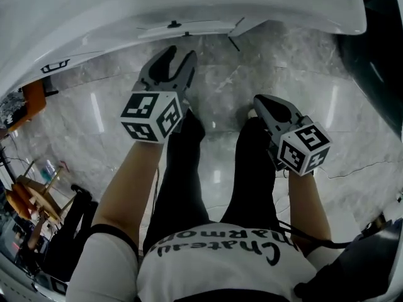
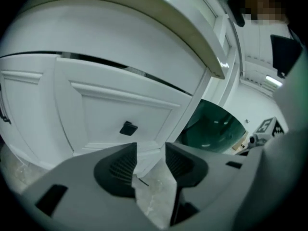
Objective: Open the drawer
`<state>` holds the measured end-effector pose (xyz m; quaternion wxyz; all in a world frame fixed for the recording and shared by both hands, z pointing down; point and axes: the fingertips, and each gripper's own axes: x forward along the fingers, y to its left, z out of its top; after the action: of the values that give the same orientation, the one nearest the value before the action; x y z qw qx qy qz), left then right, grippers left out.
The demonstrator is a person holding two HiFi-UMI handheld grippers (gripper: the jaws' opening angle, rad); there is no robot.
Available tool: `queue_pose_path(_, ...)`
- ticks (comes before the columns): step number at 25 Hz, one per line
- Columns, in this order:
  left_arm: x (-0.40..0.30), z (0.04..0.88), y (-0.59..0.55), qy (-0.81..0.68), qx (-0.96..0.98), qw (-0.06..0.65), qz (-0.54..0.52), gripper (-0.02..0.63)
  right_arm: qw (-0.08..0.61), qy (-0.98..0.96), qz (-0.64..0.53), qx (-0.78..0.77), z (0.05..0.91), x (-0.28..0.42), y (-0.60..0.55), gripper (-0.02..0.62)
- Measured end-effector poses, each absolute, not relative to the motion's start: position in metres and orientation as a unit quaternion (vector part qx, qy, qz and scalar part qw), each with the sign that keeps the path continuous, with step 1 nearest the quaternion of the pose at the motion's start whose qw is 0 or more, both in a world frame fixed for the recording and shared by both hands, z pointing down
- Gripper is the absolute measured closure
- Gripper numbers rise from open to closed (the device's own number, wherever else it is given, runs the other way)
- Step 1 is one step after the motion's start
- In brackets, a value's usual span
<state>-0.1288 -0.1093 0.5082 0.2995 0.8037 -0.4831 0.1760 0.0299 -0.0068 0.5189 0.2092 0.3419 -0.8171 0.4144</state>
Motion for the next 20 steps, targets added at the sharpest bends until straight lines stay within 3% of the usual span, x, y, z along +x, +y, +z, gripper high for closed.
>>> queue_pose_path(20, -0.149, 0.526, -0.167, -0.624, 0.710, 0.244, 0.218, 0.426, 0.180, -0.806, 0.459, 0.327, 0.535, 0.041, 0.004, 0.583)
